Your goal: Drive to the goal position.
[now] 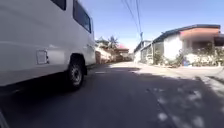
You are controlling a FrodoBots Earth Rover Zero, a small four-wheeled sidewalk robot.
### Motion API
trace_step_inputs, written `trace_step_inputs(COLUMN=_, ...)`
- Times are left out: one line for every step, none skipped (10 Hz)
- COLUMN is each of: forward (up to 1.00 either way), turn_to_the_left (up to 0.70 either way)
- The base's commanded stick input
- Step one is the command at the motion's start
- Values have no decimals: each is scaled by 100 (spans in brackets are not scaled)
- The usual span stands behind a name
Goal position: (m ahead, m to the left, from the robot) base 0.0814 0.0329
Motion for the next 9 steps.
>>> trace_step_inputs(forward=70, turn_to_the_left=0)
trace_step_inputs(forward=70, turn_to_the_left=0)
trace_step_inputs(forward=70, turn_to_the_left=0)
trace_step_inputs(forward=70, turn_to_the_left=0)
trace_step_inputs(forward=70, turn_to_the_left=0)
trace_step_inputs(forward=70, turn_to_the_left=0)
trace_step_inputs(forward=70, turn_to_the_left=0)
trace_step_inputs(forward=70, turn_to_the_left=0)
trace_step_inputs(forward=70, turn_to_the_left=0)
